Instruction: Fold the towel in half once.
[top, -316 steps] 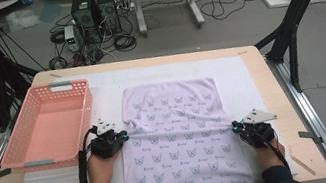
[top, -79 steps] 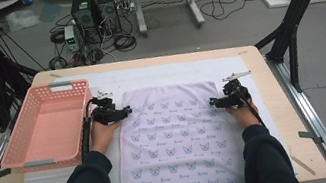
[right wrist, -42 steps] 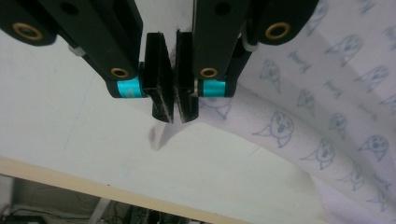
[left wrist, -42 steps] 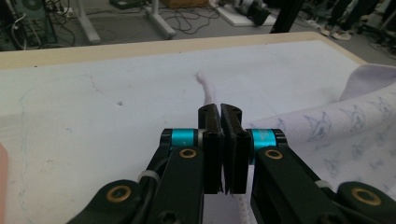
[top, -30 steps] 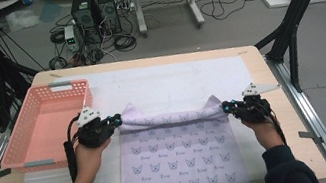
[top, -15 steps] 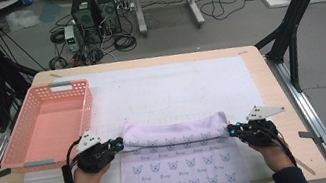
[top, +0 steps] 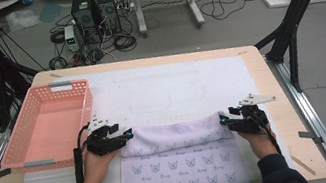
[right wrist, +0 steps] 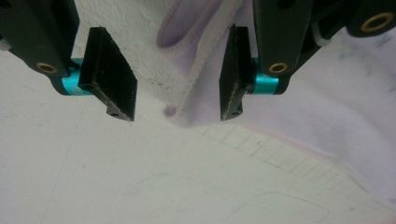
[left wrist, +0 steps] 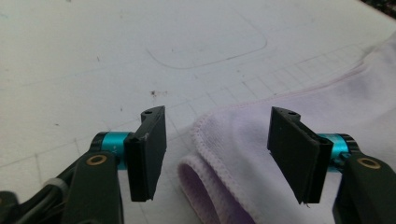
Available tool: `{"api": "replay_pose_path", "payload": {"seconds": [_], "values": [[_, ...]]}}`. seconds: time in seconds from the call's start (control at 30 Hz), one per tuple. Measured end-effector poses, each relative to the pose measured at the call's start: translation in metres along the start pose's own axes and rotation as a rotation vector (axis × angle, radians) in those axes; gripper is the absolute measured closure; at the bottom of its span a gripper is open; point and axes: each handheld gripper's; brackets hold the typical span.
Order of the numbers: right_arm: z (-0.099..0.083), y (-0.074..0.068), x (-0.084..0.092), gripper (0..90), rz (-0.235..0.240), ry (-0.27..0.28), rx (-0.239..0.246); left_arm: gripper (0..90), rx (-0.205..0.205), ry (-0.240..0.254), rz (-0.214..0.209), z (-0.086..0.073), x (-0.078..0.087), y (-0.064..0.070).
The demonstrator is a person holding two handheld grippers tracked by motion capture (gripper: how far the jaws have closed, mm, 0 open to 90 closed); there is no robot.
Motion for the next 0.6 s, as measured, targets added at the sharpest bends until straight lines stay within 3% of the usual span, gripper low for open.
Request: {"api": "replay_pose_path", "payload": {"seconds": [0.1, 0.17, 0.2, 0.23, 0.4, 0.6], "values": [[0.003, 0.0, -0.011, 54.8, 0.001, -0.032, -0.009, 48.9, -0.017, -0.015, 0.013, 0.0, -0.007, 0.001], [0.004, 0.001, -0.015, 67.8, 0.019, -0.053, -0.001, 58.3, -0.019, -0.035, 0.01, 0.0, -0.009, 0.001], [0.004, 0.0, -0.017, 79.8, 0.034, -0.067, 0.012, 68.0, -0.027, -0.036, 0.006, 0.0, -0.008, 0.002], [0.003, 0.001, -0.017, 83.8, 0.041, -0.071, 0.022, 78.7, -0.032, -0.031, 0.004, 0.0, -0.008, 0.003], [0.003, -0.001, -0.01, 85.6, 0.042, -0.041, 0.041, 83.0, -0.043, 0.017, -0.013, 0.002, 0.003, 0.004], [-0.003, -0.004, 0.01, 85.6, 0.066, 0.009, 0.066, 82.7, -0.065, 0.067, -0.073, -0.002, 0.023, 0.009]]}}
Point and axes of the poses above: each handheld gripper's, and its own axes: x roughly backward along the jaws, z roughly out of its top, y roughly to its right, and after that the axes turned 8 degrees about -y, right-handed
